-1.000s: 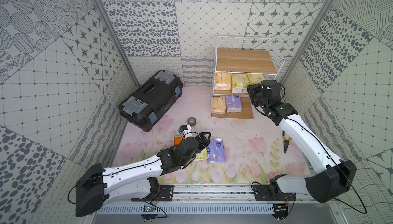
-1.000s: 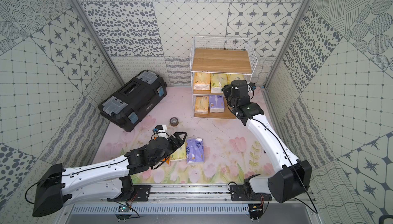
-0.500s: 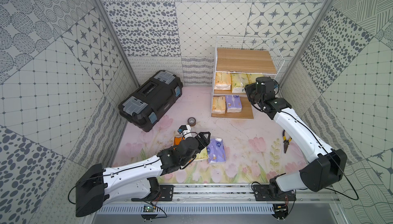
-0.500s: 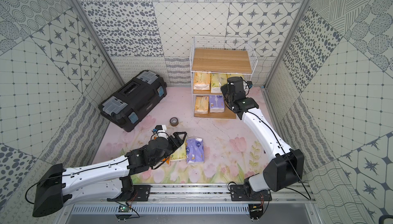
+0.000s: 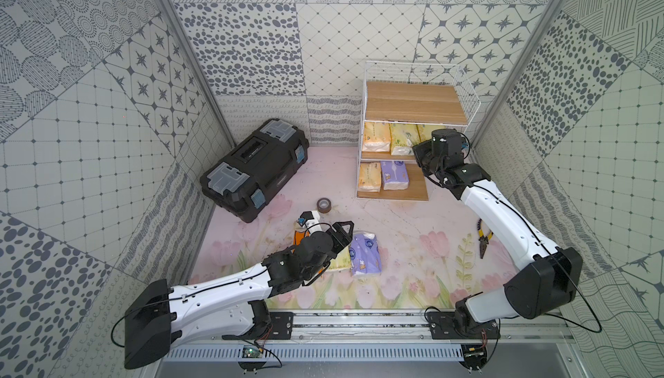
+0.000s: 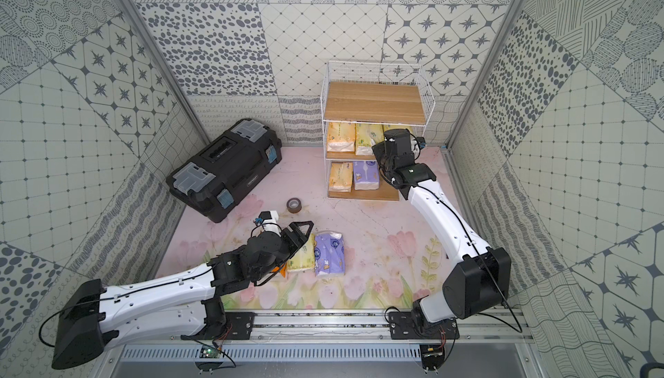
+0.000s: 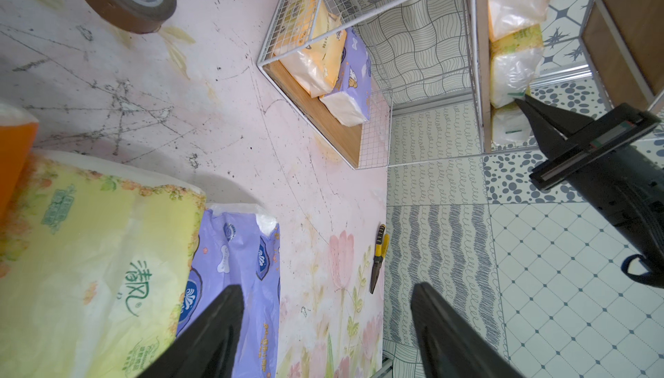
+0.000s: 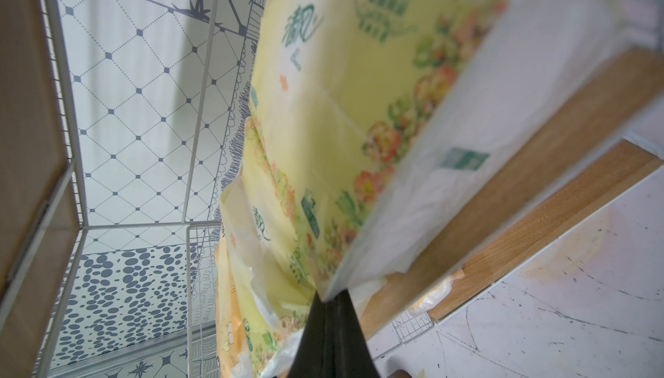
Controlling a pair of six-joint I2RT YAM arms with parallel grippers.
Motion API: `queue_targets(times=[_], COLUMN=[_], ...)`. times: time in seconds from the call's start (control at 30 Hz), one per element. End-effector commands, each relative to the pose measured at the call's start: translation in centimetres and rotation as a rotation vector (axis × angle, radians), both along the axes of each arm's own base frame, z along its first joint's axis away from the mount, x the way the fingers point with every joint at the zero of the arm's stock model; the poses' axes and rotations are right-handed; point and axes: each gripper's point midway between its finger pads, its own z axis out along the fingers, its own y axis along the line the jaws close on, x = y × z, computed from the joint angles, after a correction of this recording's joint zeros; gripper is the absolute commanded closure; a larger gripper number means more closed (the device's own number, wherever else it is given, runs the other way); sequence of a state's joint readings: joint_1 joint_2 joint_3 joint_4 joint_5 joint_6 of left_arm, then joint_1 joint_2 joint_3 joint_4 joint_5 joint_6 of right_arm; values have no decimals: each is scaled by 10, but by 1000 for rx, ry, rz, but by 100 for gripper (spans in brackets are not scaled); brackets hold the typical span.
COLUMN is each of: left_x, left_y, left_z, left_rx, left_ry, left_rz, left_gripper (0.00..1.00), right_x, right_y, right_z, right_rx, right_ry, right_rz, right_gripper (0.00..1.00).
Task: Remove the tissue boxes from the shelf
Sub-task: Pick up a box of tissues from the shelf.
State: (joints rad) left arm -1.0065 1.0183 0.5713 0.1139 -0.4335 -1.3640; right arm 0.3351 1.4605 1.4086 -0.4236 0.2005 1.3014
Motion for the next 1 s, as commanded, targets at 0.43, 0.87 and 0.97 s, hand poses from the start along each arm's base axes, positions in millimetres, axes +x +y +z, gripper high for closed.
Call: queue_targets(times=[0.43,0.87,0.97], left_x=[66,142,152], left_y=[-54,-131,-153], left_z=[97,123,126], left_rx=[-245,-407,-420], left_ry=[-147,-141,-149], left_rz=[-151,-312,-381], left_gripper=[6,1,1], right_x=[-58,-83,-89], right_y=[0,4,4], right_z=[20,21,23], right_rx=[49,57,58], right_ry=[-86,-121,-131], right_rz=[119,209,221], right_gripper=[100,100,100])
